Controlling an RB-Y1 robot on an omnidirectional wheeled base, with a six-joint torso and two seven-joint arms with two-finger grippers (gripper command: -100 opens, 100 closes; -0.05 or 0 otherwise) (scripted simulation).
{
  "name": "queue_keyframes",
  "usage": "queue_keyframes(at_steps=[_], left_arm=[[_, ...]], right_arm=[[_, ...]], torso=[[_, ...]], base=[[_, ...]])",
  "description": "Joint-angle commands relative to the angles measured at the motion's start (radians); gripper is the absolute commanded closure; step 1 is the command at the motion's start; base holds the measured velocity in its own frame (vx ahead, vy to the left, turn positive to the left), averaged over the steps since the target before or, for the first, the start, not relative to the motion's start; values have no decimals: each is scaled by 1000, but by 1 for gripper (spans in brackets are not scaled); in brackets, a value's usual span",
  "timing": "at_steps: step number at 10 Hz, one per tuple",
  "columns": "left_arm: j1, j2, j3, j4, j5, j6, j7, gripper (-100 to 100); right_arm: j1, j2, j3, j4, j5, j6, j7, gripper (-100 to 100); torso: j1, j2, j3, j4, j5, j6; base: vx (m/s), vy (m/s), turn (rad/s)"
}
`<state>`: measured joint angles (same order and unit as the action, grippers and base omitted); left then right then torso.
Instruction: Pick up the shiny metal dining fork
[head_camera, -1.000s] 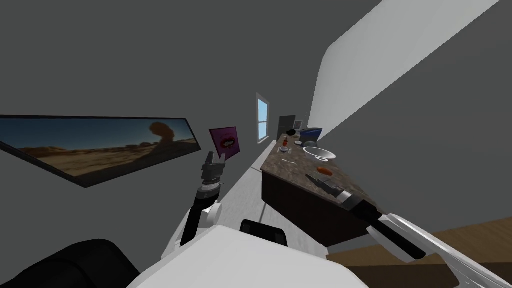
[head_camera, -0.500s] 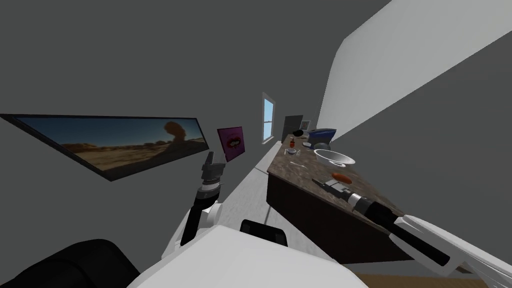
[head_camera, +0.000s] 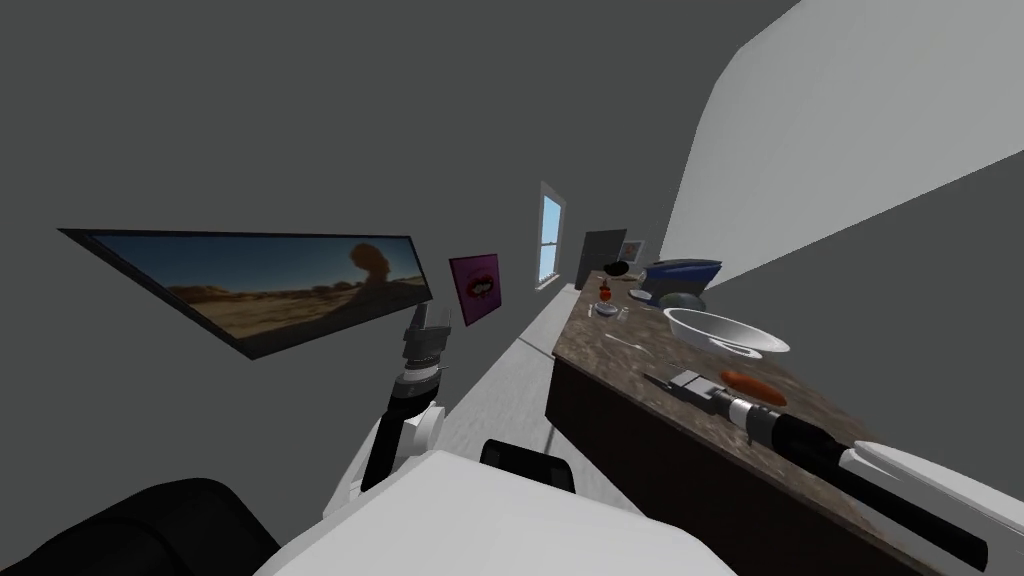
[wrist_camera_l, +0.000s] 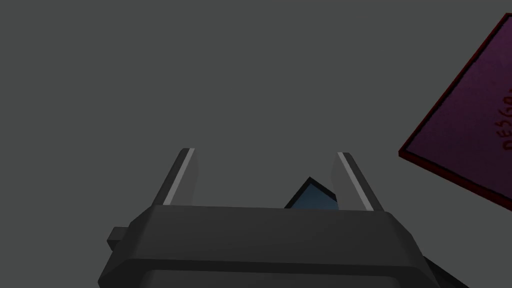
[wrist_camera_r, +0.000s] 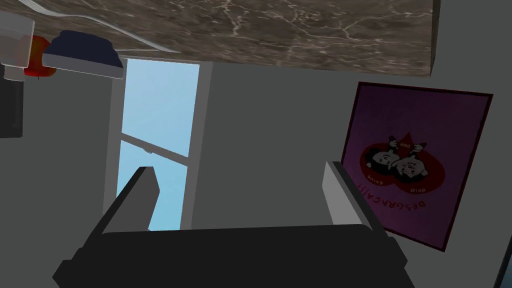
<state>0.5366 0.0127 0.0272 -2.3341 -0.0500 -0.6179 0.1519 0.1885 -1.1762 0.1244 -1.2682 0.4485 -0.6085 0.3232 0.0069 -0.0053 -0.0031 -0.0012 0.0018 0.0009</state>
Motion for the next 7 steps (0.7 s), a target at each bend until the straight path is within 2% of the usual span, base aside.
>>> queue_keyframes(at_steps=[1, 2, 3, 4, 5, 6, 7], left_arm=[[0, 0, 0, 0, 0, 0, 0, 0], [0, 0, 0, 0, 0, 0, 0, 0], [0, 0, 0, 0, 0, 0, 0, 0], [0, 0, 0, 0, 0, 0, 0, 0], [0, 0, 0, 0, 0, 0, 0, 0], [0, 0, 0, 0, 0, 0, 0, 0], [0, 0, 0, 0, 0, 0, 0, 0]], right_arm=[[-2, -50, 27, 50, 26, -13, 14, -100], [-2, -50, 27, 61, 26, -13, 14, -100], [-1, -88, 52, 90, 48, -23, 26, -100], [-1, -88, 52, 105, 48, -23, 26, -100], [1, -122, 77, 143, 69, -33, 38, -100], [4, -154, 103, 184, 89, -44, 49, -100], [4, -154, 103, 190, 89, -44, 49, -100]], torso=[[0, 0, 0, 0, 0, 0], [0, -1, 0, 0, 0, -1], [-2, 1, 0, 0, -1, 0], [-2, -1, 0, 0, -1, 0], [-2, 0, 0, 0, -1, 0], [-1, 0, 0, 0, 0, -1], [1, -5, -3, -1, 0, -1]], base=[[101, 97, 186], [87, 68, 75], [116, 75, 96], [105, 73, 82], [103, 105, 174], [212, 125, 199], [174, 75, 65]])
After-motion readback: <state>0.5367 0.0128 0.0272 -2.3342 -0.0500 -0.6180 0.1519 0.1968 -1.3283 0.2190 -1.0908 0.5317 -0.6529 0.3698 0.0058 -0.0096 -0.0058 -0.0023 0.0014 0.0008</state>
